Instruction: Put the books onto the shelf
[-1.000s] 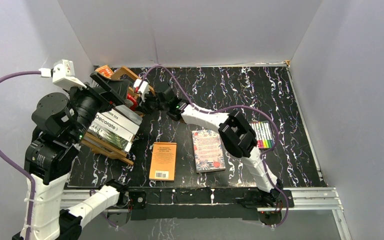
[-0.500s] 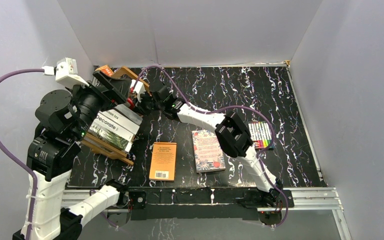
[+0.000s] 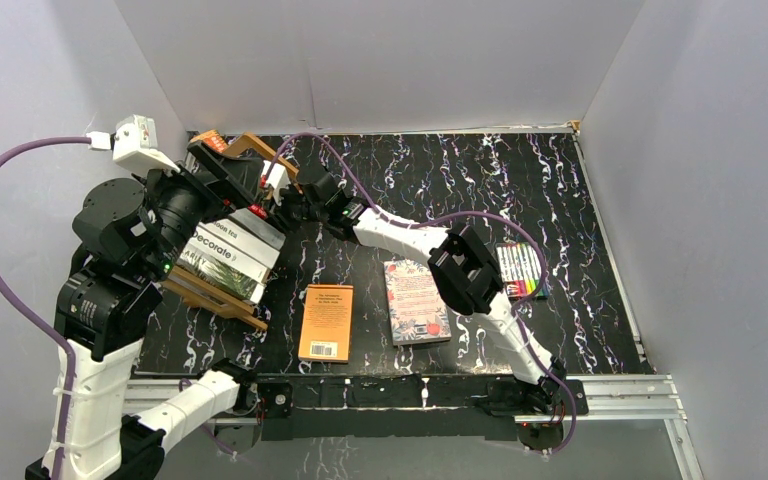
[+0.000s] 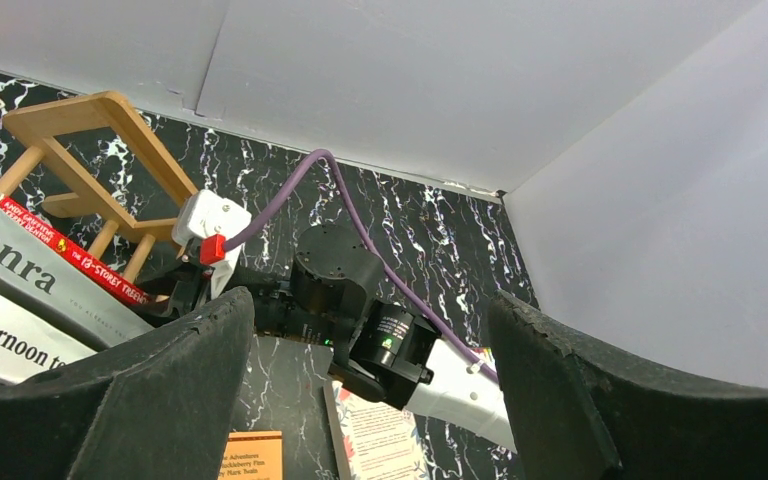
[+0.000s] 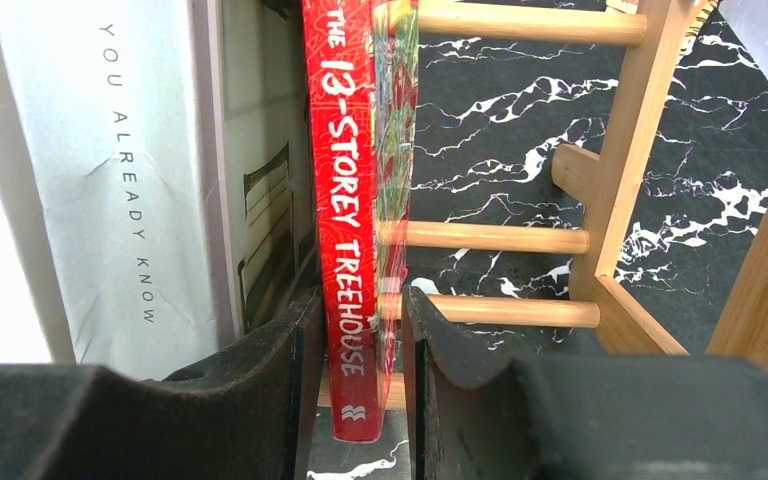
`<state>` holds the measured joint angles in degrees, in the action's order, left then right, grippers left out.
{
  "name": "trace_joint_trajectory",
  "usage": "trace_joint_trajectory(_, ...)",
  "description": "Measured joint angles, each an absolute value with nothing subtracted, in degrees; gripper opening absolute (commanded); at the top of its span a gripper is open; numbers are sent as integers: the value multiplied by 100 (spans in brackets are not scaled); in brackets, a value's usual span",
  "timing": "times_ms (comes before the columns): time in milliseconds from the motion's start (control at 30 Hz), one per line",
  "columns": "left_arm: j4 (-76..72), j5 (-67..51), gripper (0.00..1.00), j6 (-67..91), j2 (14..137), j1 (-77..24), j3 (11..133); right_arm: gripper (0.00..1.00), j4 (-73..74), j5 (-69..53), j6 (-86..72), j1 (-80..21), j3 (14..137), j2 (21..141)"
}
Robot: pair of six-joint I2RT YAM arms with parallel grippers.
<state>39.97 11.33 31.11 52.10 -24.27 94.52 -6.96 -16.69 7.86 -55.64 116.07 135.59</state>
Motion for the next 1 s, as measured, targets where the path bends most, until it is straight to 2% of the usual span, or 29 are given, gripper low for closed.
trace_joint_trajectory(233,3997,1133,84,3109,5210,-2427,9450,38,-696,-1667,757,-5564,11526,13456)
trace_joint_trajectory(633,3994,1133,84,3109,5207,-2427,9439,41,-760,-1391,646,-5564,10768,12540)
trace_joint_trajectory(867,4001,1135,86,3098,5186,-2427,9417,52,-784,-635,327,-5546,9647,11240)
trace_joint_trajectory(1000,4040,1135,91,3052,5131,-2427,9400,58,-742,-95,38,-5502,8825,10283)
